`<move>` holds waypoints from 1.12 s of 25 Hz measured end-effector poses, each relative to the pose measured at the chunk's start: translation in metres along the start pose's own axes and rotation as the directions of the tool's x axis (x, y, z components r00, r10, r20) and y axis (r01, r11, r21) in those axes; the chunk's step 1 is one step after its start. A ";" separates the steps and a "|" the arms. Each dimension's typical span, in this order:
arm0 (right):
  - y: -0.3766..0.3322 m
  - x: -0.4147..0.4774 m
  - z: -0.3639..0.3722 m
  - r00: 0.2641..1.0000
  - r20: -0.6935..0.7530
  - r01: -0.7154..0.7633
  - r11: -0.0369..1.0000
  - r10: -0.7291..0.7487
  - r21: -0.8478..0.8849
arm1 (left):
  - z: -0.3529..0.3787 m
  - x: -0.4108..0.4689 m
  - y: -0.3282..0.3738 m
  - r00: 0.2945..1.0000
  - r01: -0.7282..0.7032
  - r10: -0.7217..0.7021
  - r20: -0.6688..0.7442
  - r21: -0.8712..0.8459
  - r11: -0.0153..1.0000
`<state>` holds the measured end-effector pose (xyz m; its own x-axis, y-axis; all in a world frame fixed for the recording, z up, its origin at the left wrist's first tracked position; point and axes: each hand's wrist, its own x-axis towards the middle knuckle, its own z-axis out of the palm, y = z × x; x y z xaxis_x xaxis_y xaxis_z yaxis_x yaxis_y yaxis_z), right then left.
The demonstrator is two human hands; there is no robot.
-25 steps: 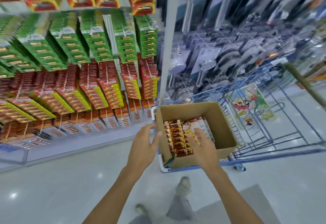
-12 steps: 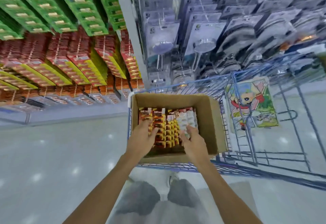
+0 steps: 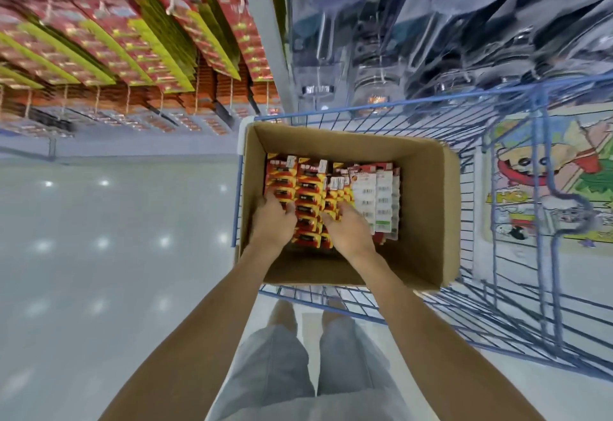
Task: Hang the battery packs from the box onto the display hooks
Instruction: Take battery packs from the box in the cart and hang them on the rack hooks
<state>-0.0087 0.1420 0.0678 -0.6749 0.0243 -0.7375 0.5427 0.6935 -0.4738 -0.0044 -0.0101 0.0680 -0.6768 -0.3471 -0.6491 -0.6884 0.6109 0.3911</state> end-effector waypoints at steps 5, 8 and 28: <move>-0.007 0.054 0.037 0.998 0.023 -0.059 0.995 0.061 -0.076 | 0.030 0.037 -0.010 0.988 0.153 -0.153 0.010 0.027 0.988; -0.011 0.070 0.056 0.994 -0.026 -0.110 0.985 0.108 -0.133 | 0.046 0.055 -0.017 0.982 0.187 -0.187 -0.006 0.030 0.982; 0.016 0.078 0.068 0.989 -0.127 -0.051 0.985 0.072 0.162 | 0.068 0.069 -0.020 0.968 0.242 -0.230 -0.099 0.137 0.960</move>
<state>-0.0188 0.1064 -0.0305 -0.6925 0.1655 -0.7022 0.6501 0.5652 -0.5078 -0.0194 0.0023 -0.0290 -0.5228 -0.5473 -0.6536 -0.7893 0.6004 0.1286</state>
